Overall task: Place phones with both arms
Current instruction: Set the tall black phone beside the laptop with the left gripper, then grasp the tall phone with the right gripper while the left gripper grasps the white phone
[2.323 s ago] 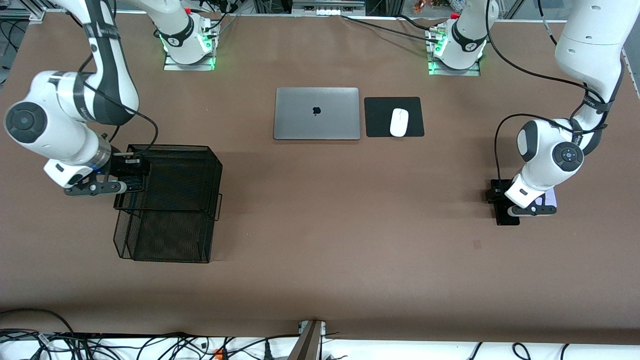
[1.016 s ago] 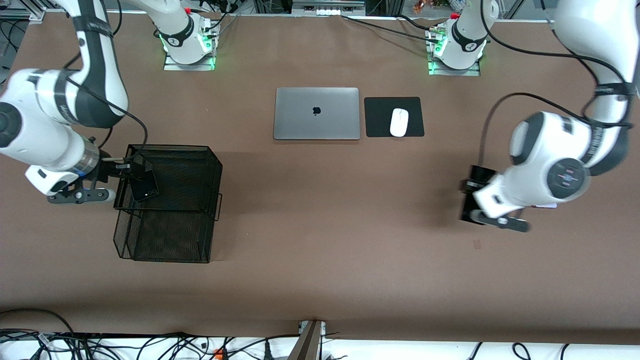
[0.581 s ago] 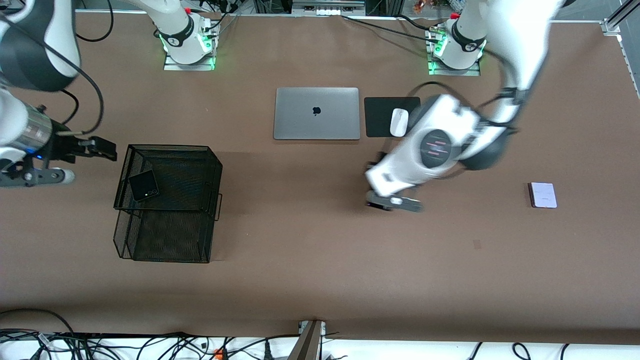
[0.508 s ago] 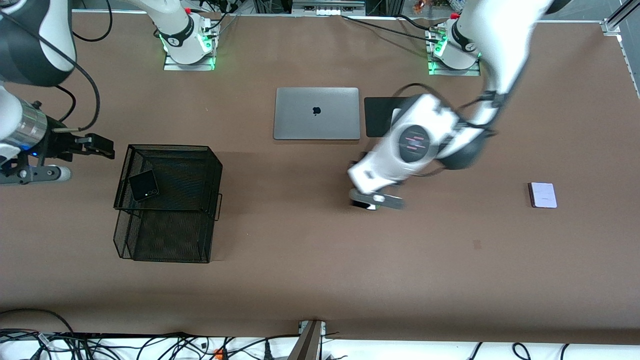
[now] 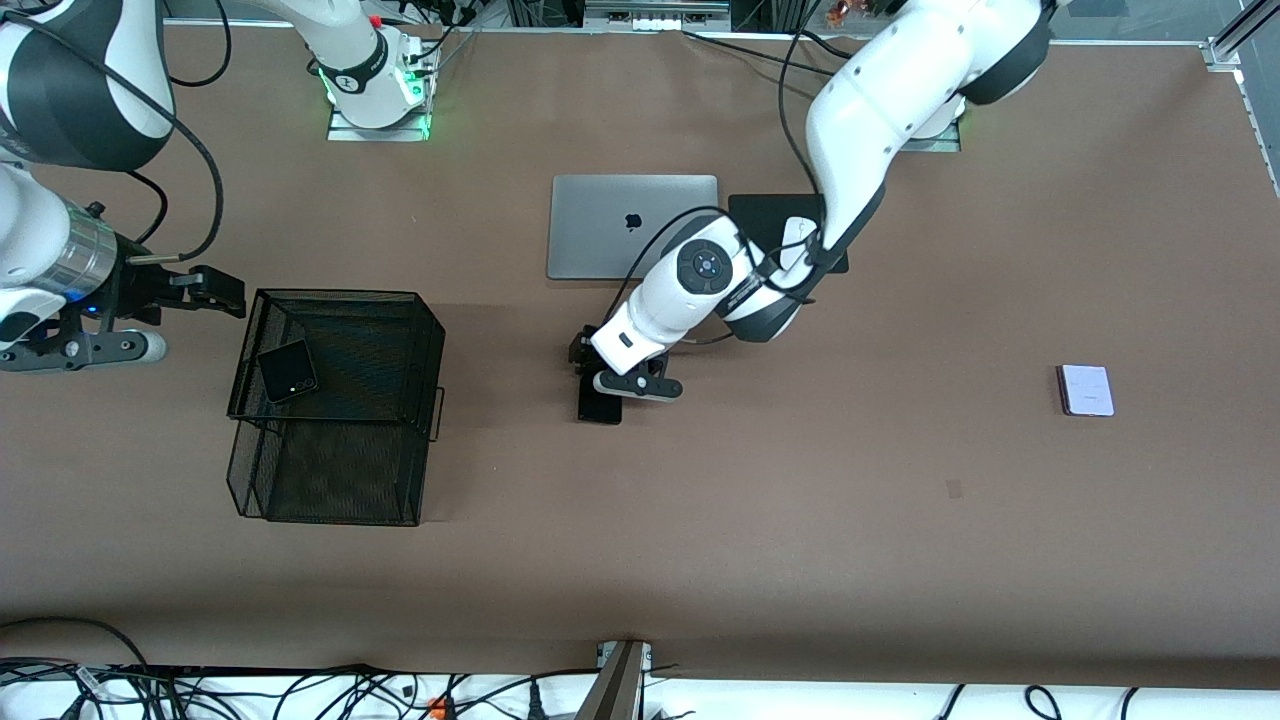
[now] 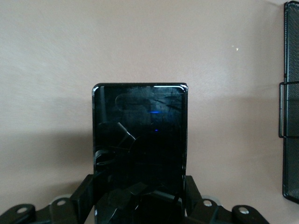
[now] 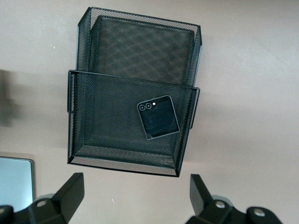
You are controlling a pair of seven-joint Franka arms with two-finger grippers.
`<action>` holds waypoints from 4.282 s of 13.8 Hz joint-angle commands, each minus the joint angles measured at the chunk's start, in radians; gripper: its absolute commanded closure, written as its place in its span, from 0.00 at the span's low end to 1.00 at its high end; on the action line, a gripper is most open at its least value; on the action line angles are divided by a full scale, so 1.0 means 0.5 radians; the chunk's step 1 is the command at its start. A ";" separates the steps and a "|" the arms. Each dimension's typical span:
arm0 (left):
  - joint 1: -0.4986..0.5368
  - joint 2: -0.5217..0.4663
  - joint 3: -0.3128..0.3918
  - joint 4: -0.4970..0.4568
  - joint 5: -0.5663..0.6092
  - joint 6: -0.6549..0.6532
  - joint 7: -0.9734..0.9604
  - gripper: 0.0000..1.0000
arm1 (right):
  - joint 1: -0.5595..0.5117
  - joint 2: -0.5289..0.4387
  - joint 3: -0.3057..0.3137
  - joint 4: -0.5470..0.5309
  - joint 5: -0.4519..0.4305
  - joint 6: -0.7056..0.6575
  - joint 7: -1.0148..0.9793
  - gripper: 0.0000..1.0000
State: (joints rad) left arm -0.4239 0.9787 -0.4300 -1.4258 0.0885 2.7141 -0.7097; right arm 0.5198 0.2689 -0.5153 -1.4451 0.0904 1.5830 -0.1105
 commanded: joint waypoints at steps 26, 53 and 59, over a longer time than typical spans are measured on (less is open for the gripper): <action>1.804 -0.749 0.050 -0.356 0.679 -1.733 1.249 0.00 | 0.850 0.676 0.420 0.193 0.022 0.789 1.724 0.00; 2.406 -0.700 -0.173 -0.696 0.642 -1.011 1.923 0.58 | 0.789 1.034 0.451 -0.129 0.273 1.526 1.292 1.00; 2.033 -0.700 -0.303 -0.073 0.526 -1.969 1.917 0.59 | 0.783 0.598 0.252 0.197 0.252 0.636 1.252 1.00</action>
State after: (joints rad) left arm 0.6859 0.6272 -0.5929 -1.5646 0.3705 1.8726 0.2399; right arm 0.9146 0.6475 -0.3558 -1.3439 0.2012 1.9935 0.5583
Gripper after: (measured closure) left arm 0.159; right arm 0.203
